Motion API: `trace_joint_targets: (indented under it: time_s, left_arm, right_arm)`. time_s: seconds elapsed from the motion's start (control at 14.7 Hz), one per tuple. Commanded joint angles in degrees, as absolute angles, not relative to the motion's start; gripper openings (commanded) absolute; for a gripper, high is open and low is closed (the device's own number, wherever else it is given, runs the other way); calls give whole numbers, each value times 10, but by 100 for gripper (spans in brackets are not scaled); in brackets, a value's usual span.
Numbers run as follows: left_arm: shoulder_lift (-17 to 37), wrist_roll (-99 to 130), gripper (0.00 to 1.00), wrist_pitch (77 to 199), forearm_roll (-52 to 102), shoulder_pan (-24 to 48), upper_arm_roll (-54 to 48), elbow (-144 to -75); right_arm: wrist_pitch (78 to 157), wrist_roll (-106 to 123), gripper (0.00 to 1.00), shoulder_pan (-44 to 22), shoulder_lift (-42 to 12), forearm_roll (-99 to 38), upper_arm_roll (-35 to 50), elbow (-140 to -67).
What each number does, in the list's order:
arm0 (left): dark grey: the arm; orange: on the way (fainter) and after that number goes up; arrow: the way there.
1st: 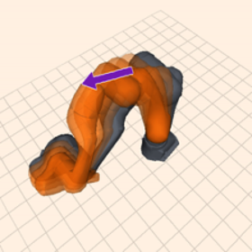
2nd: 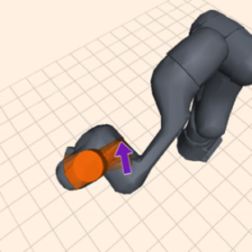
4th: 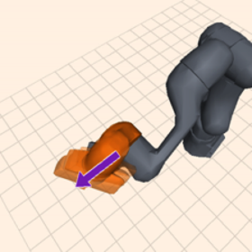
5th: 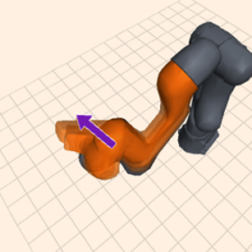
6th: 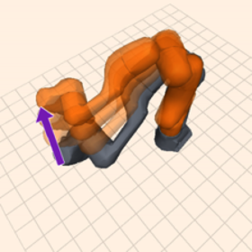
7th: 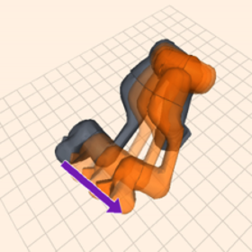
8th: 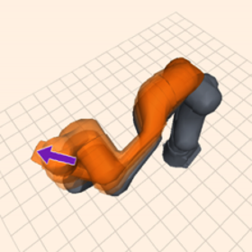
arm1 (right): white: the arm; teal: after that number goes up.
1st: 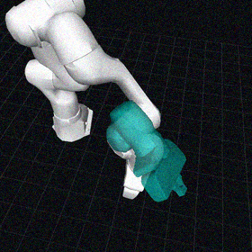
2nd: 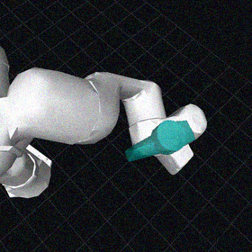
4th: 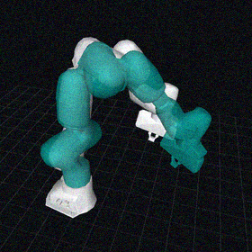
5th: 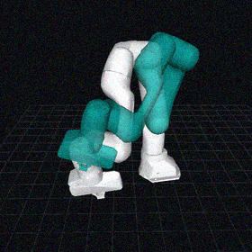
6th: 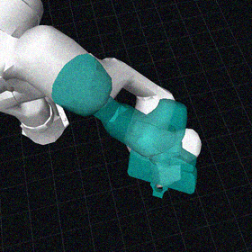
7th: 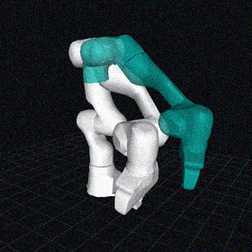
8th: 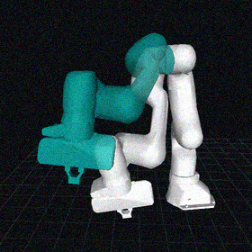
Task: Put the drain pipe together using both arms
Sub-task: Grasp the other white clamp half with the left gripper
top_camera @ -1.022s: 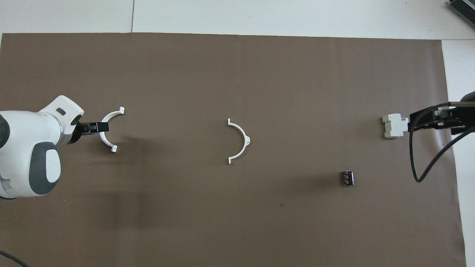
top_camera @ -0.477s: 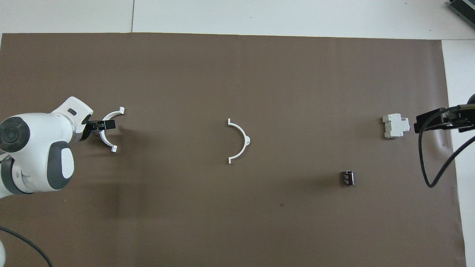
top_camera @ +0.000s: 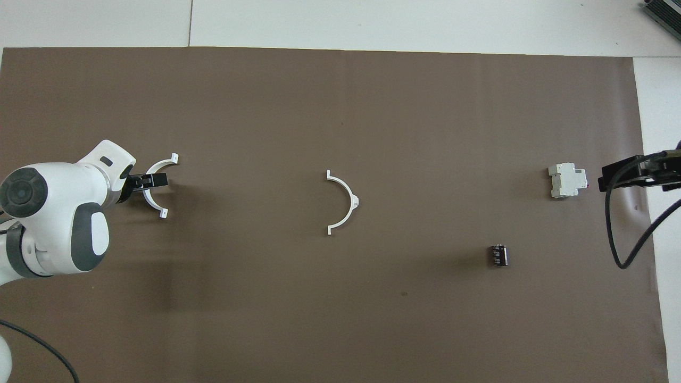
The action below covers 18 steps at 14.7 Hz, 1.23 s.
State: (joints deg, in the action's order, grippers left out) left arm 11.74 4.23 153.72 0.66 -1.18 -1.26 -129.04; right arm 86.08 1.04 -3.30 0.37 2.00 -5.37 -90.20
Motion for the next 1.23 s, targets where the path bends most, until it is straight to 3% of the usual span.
trace_joint_targets:
  time_s: [0.0,0.14,0.2,0.41,0.82,1.16]
  left_arm:
    - [125,43,100,1553,16,-16,-16,-1290]
    - [125,43,100,1553,16,-16,-16,-1289]
    - [125,43,83,1552,17,-16,-16,-1288]
    - [126,62,0,1552,17,-16,-16,-1286]
    - [117,110,0,1527,17,10,-17,-1278]
    - [84,164,0,1378,17,54,-18,-1216]
  right_arm:
    - [853,28,100,-21,7,18,-47,-903]
    - [852,30,100,-23,1,29,-47,-892]
    - [851,31,100,-25,0,29,-46,-888]
    - [850,28,100,-25,3,24,-44,-891]
    - [856,27,100,-24,7,18,-44,-901]
    - [856,27,100,-23,7,18,-44,-901]
